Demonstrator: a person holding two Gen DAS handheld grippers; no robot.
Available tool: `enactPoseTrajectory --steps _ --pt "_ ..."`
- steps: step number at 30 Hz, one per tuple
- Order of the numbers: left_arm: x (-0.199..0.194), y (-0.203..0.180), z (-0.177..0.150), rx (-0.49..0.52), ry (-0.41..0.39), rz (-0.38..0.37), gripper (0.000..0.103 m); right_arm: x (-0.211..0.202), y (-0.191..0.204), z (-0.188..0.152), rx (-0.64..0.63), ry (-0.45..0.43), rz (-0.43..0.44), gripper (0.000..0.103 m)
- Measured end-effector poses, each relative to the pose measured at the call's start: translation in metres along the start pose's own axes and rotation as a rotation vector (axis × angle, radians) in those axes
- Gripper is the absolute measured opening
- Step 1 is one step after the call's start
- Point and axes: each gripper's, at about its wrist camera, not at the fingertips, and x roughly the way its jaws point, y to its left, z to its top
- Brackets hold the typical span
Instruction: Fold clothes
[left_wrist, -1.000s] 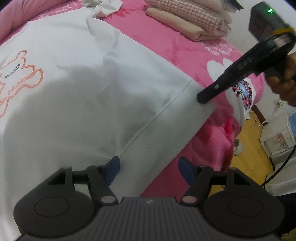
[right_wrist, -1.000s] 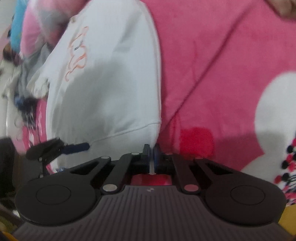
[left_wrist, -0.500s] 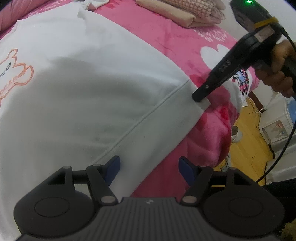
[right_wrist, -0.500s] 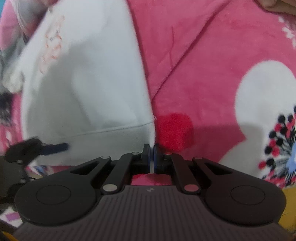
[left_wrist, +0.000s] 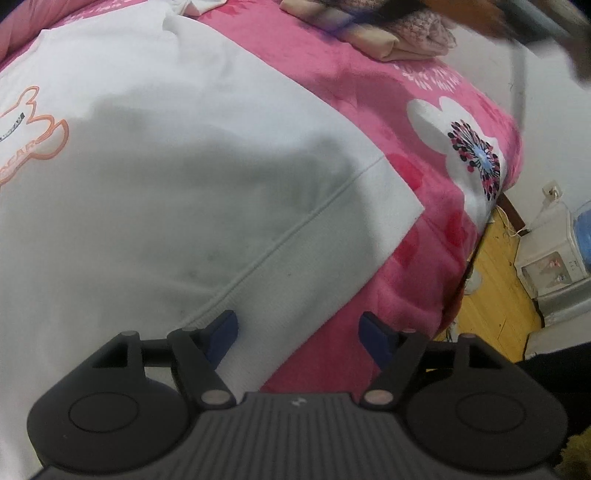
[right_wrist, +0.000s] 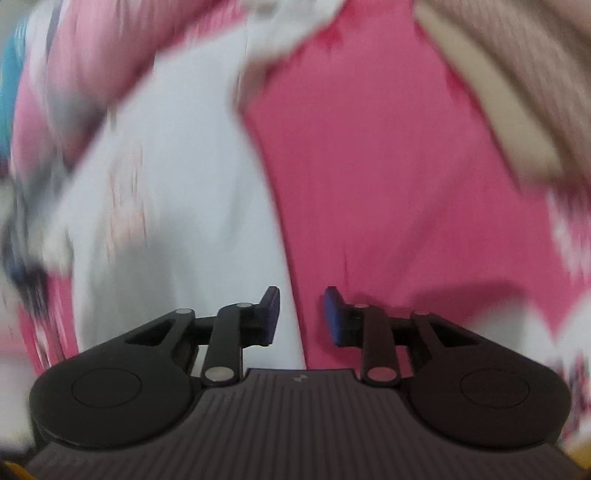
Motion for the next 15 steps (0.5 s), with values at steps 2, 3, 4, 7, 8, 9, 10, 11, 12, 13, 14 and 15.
enactPoseTrajectory --steps 2,3,4,7,8,9,10,11,12,13,14,15 --pt "0.0 0.002 -0.001 -0.005 -0.001 -0.004 0.074 0.019 0.003 0.037 0.058 -0.04 0.057 0.03" --pt "0.0 0.003 -0.001 -0.013 -0.001 -0.008 0.074 0.03 0.005 0.055 0.088 -0.056 0.091 0.033" --pt "0.0 0.004 -0.001 -0.021 -0.001 -0.011 0.074 0.039 0.008 0.071 0.115 -0.066 0.113 0.038" --pt "0.001 0.006 0.001 -0.053 0.003 -0.019 0.074 0.061 0.016 0.112 0.159 -0.09 0.141 0.044" --pt "0.001 0.007 0.002 -0.063 0.004 -0.021 0.074 0.069 0.022 0.122 0.155 -0.102 0.126 0.045" --pt "0.002 0.008 0.002 -0.07 0.006 -0.023 0.074 0.075 0.027 0.128 0.148 -0.109 0.111 0.046" --pt "0.002 0.008 0.003 -0.072 0.007 -0.024 0.074 0.082 0.032 0.134 0.14 -0.114 0.097 0.046" --pt "0.002 0.008 0.003 -0.075 0.009 -0.026 0.075 0.089 0.036 0.139 0.14 -0.114 0.084 0.046" --pt "0.003 0.009 0.004 -0.076 0.01 -0.027 0.075 0.097 0.039 0.144 0.141 -0.113 0.071 0.046" --pt "0.003 0.008 0.004 -0.077 0.011 -0.029 0.075 0.103 0.041 0.147 0.14 -0.115 0.059 0.046" --pt "0.004 0.008 0.005 -0.078 0.012 -0.031 0.075 0.109 0.043 0.149 0.138 -0.123 0.043 0.046" --pt "0.004 0.008 0.005 -0.079 0.014 -0.033 0.075 0.112 0.043 0.15 0.138 -0.13 0.031 0.046"
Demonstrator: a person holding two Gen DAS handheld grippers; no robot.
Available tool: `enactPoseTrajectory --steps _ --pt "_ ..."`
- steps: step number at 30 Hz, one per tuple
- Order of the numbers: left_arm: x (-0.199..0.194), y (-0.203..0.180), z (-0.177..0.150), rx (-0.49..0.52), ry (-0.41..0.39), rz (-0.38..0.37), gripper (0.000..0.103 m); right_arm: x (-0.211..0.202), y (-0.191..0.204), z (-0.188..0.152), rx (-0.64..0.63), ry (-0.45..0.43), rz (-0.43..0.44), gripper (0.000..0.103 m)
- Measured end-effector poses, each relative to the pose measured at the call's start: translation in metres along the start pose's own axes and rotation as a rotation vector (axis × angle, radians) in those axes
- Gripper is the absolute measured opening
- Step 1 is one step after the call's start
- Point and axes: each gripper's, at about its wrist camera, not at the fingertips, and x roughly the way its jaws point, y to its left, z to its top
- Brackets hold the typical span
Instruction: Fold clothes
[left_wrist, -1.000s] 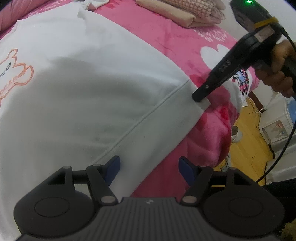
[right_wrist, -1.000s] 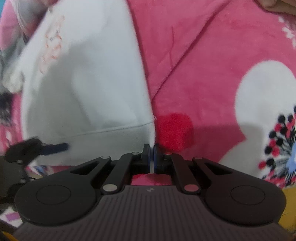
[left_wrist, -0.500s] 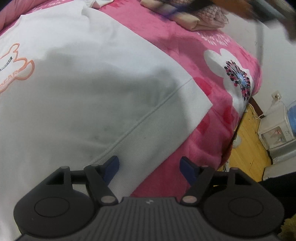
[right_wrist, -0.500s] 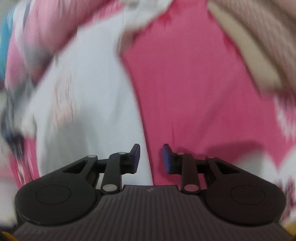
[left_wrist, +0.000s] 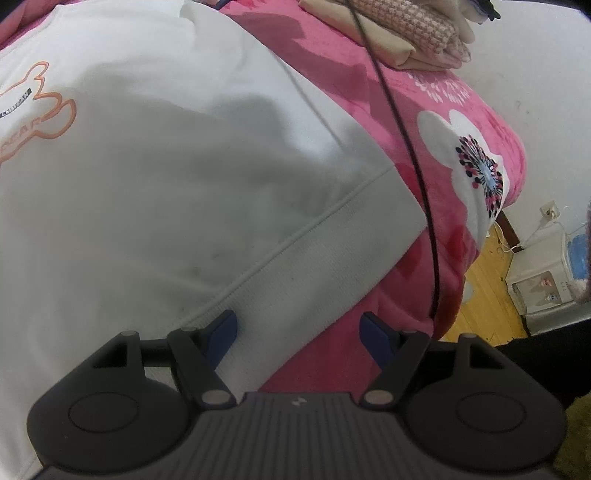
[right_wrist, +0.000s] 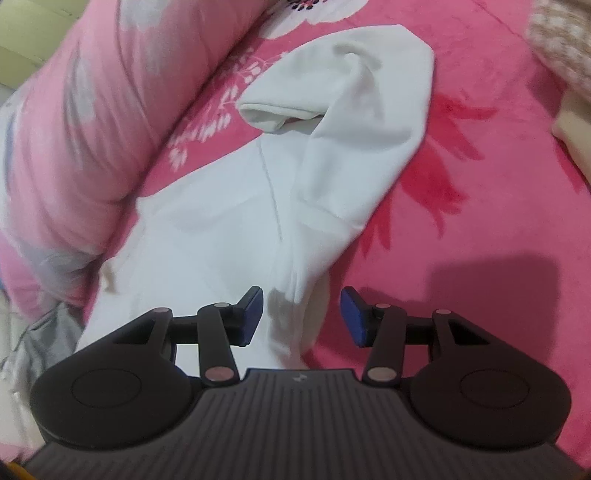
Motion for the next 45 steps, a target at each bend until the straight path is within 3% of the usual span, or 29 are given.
enactPoseTrajectory --steps 2,4,5,7,13,24,26,28,30,34,40,45 --pt "0.0 0.0 0.001 -0.001 0.003 -0.005 0.075 0.005 -0.001 0.001 -0.002 -0.016 -0.01 0.038" --pt "0.001 0.0 0.002 -0.003 0.005 -0.009 0.075 0.008 -0.002 0.002 -0.005 -0.032 -0.003 0.012" --pt "0.0 0.001 0.003 -0.003 0.006 -0.011 0.075 0.007 -0.002 0.002 -0.012 -0.045 -0.003 0.006" --pt "-0.002 0.004 0.002 -0.003 0.009 -0.016 0.075 0.001 -0.002 0.001 -0.036 -0.08 -0.01 0.005" --pt "-0.004 0.008 0.003 0.001 0.023 -0.032 0.075 -0.021 -0.008 -0.003 -0.137 -0.156 -0.07 0.004" --pt "-0.001 0.006 0.005 0.01 0.03 -0.028 0.075 0.009 -0.019 -0.004 -0.352 -0.159 -0.16 0.005" --pt "-0.001 0.005 0.004 0.011 0.029 -0.026 0.075 0.005 -0.021 -0.002 -0.368 -0.159 -0.165 0.012" --pt "-0.002 0.005 0.003 0.011 0.026 -0.024 0.075 -0.004 -0.026 -0.001 -0.353 -0.167 -0.18 0.028" --pt "-0.002 0.005 0.002 0.007 0.021 -0.023 0.075 -0.016 -0.033 0.0 -0.33 -0.173 -0.188 0.031" --pt "-0.004 0.004 0.001 0.006 0.01 -0.015 0.075 -0.046 -0.032 -0.015 -0.403 -0.175 -0.201 0.031" --pt "-0.006 0.002 -0.003 0.003 -0.008 -0.004 0.075 -0.08 -0.027 -0.057 -0.525 -0.048 -0.101 0.024" --pt "-0.006 -0.001 -0.004 0.008 -0.018 0.012 0.075 -0.078 -0.01 -0.098 -0.671 0.079 -0.004 0.017"
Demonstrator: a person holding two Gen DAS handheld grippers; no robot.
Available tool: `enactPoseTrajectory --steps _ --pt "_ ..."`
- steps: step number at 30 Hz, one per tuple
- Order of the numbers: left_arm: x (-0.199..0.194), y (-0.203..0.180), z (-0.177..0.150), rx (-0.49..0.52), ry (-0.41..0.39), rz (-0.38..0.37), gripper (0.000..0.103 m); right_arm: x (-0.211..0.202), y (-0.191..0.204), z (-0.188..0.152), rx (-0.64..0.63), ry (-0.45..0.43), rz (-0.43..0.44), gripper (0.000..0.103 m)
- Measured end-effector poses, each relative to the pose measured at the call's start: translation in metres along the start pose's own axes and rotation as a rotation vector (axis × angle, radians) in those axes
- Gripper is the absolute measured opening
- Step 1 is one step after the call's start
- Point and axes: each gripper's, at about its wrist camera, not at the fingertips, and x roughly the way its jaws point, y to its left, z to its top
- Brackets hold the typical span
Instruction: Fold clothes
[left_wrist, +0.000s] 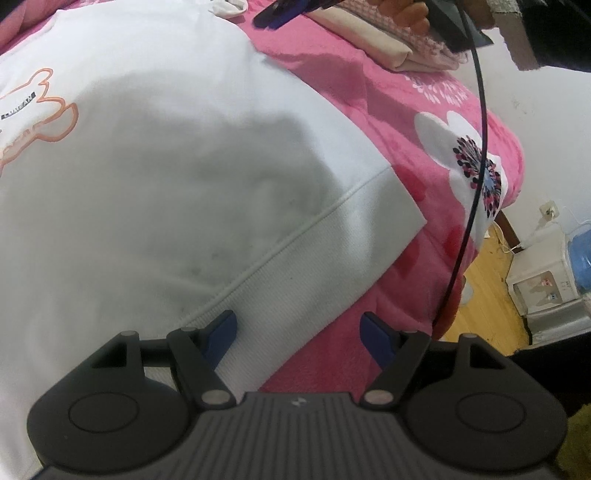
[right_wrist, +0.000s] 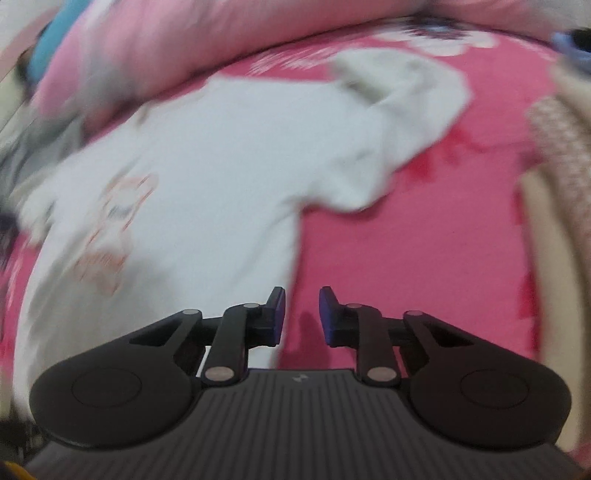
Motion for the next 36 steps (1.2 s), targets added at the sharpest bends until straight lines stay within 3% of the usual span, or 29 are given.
enactPoseTrajectory --steps 4,6,8,12,15,18,22,26,27,32,36 --pt "0.0 -0.004 -0.002 0.004 -0.006 0.012 0.075 0.019 0.028 -0.013 -0.135 0.094 0.065 0.017" --pt "-0.001 -0.004 -0.002 0.003 -0.009 0.016 0.075 0.026 0.034 -0.032 -0.217 0.186 0.025 0.015" --pt "-0.001 -0.005 -0.003 -0.002 -0.015 0.018 0.075 0.02 0.032 -0.053 -0.256 0.223 -0.015 0.015" --pt "0.0 -0.005 -0.005 -0.007 -0.024 0.025 0.075 -0.004 0.023 -0.069 -0.202 0.282 -0.07 0.012" --pt "0.0 -0.007 -0.006 -0.01 -0.025 0.032 0.075 -0.018 0.028 -0.059 -0.176 0.229 -0.064 0.012" --pt "0.001 -0.01 -0.007 -0.007 -0.021 0.04 0.075 -0.015 0.047 -0.042 -0.17 0.125 0.032 0.012" --pt "0.0 -0.011 -0.008 -0.013 -0.023 0.046 0.075 0.002 0.071 -0.061 -0.207 0.166 0.104 0.014" --pt "-0.001 -0.01 -0.012 -0.04 -0.04 0.045 0.075 -0.016 0.071 -0.123 -0.141 0.245 0.138 0.014" --pt "-0.001 -0.009 -0.014 -0.051 -0.042 0.044 0.075 -0.02 0.072 -0.125 -0.129 0.263 0.139 0.014" --pt "-0.009 -0.007 -0.017 -0.106 -0.044 0.05 0.074 -0.041 0.078 -0.12 -0.078 0.353 0.141 0.015" --pt "-0.029 0.002 -0.026 -0.169 -0.1 0.094 0.074 -0.027 0.104 -0.075 -0.123 0.216 0.18 0.015"
